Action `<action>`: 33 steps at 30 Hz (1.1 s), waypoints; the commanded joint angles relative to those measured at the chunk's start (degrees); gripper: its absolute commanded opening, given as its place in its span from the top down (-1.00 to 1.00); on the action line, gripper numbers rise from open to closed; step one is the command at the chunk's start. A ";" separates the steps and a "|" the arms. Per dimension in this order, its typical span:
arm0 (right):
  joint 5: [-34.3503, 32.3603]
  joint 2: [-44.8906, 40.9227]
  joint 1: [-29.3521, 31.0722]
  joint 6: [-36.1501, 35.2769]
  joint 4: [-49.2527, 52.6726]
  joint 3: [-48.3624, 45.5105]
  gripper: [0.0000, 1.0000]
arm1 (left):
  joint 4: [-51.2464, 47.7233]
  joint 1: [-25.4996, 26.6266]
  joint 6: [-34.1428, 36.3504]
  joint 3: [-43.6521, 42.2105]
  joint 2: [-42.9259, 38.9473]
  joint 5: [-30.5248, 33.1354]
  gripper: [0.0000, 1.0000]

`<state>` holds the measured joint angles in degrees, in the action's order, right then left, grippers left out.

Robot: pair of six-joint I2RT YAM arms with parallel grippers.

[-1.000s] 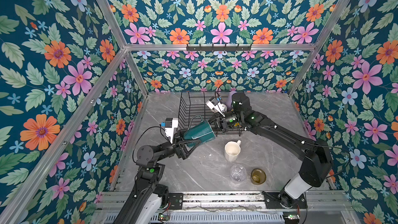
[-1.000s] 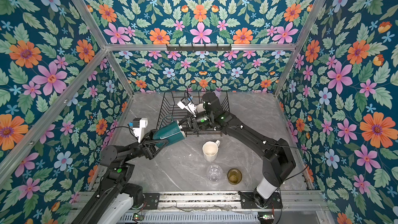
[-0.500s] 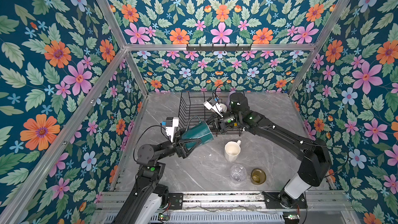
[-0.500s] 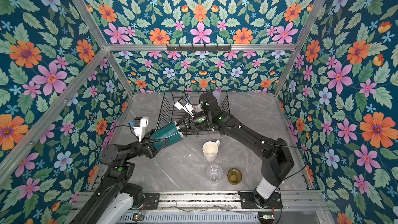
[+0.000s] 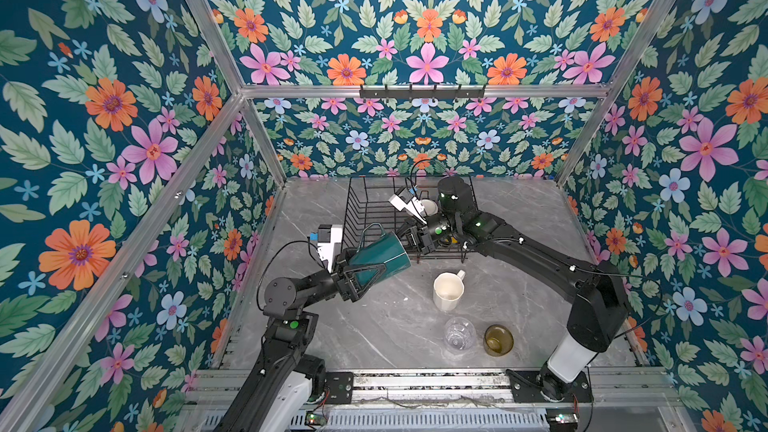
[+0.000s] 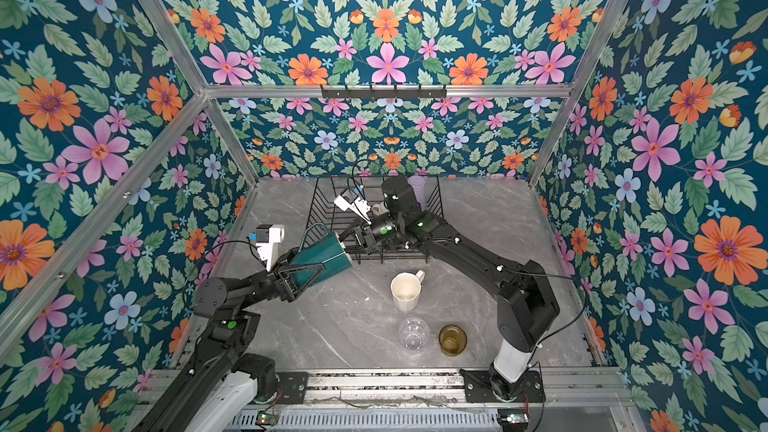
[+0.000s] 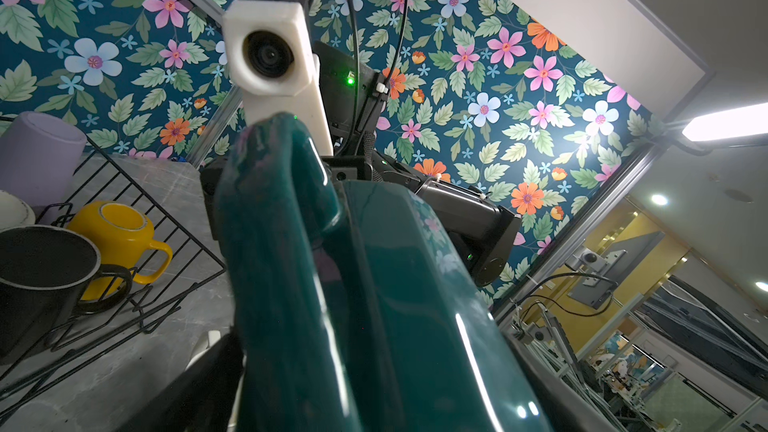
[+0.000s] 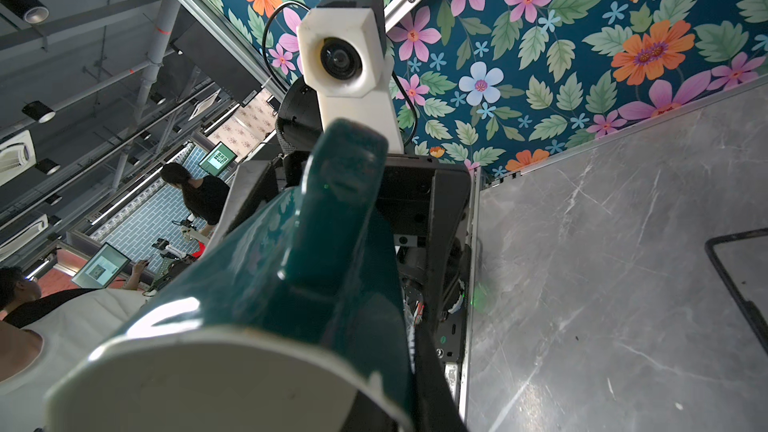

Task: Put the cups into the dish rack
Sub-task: 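Hold the green mug out while the left gripper grasps its body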

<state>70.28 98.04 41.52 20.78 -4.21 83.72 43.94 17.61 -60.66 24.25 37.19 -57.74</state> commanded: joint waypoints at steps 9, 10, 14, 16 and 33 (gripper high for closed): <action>-3.57 1.27 0.99 -0.56 2.45 2.59 1.00 | 2.65 0.23 0.19 0.76 0.67 -2.03 -0.11; -3.73 1.28 0.98 -0.47 2.49 2.66 1.00 | 2.68 0.22 0.09 0.85 0.78 -2.20 0.00; -4.12 1.63 1.01 -0.30 3.37 3.32 1.00 | 2.61 0.17 0.12 1.39 0.95 -2.56 0.32; -4.65 1.79 0.95 -0.30 4.04 3.67 1.00 | 2.40 0.16 0.35 1.39 0.88 -2.32 0.47; -9.61 0.56 -1.40 0.10 8.45 3.66 0.35 | -15.23 0.15 10.10 7.05 -1.51 3.06 1.00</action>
<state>63.61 99.20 40.49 19.99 4.84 87.66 27.68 17.67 -53.45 30.04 36.07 -54.83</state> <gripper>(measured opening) 0.321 0.801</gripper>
